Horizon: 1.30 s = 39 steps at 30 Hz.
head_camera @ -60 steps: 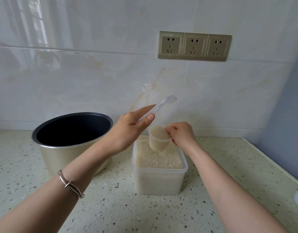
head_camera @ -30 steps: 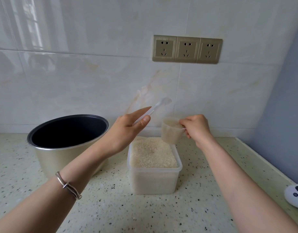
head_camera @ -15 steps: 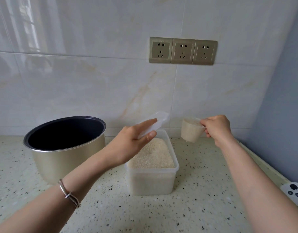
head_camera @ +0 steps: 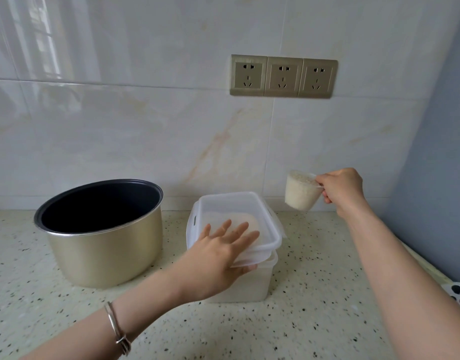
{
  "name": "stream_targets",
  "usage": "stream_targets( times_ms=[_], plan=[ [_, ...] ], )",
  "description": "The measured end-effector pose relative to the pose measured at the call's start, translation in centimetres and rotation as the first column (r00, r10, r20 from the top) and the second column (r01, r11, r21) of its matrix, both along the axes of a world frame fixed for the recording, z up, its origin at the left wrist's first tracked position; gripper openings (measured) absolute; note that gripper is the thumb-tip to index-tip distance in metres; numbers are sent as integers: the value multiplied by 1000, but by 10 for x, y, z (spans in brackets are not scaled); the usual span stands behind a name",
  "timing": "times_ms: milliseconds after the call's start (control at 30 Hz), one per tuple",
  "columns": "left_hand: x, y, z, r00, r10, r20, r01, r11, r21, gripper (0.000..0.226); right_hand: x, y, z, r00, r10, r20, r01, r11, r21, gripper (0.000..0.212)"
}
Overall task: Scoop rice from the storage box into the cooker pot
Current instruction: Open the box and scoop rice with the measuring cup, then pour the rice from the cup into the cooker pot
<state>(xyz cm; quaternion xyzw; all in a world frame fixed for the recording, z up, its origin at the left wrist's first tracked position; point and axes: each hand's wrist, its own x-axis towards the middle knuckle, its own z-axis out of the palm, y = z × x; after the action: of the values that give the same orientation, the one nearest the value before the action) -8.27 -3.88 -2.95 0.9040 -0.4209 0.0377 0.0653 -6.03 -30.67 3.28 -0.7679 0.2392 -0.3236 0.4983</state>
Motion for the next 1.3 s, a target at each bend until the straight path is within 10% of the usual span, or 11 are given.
stream_targets(
  times_ms=[533, 667, 800, 1033, 1300],
  plan=[
    [-1, 5, -4, 999, -44, -3, 44, 987, 152, 90, 20, 47, 10, 989, 143, -24, -144, 988, -48, 9],
    [1, 8, 11, 939, -39, -342, -70, 951, -301, 86, 25, 70, 14, 979, 202, -19, -203, 977, -67, 10],
    [23, 24, 28, 895, -26, -445, -333, 622, -708, 79, 32, 98, 20, 964, 265, -21, -266, 958, -107, 13],
    [71, 62, 52, 847, -54, -529, -423, 535, -731, 110, 49, 169, 35, 917, 398, -23, -398, 907, -136, 12],
    [87, 121, 55, 848, 11, -530, -483, 429, -763, 83, 72, 243, 35, 835, 550, -14, -550, 834, -46, 13]
  ],
)
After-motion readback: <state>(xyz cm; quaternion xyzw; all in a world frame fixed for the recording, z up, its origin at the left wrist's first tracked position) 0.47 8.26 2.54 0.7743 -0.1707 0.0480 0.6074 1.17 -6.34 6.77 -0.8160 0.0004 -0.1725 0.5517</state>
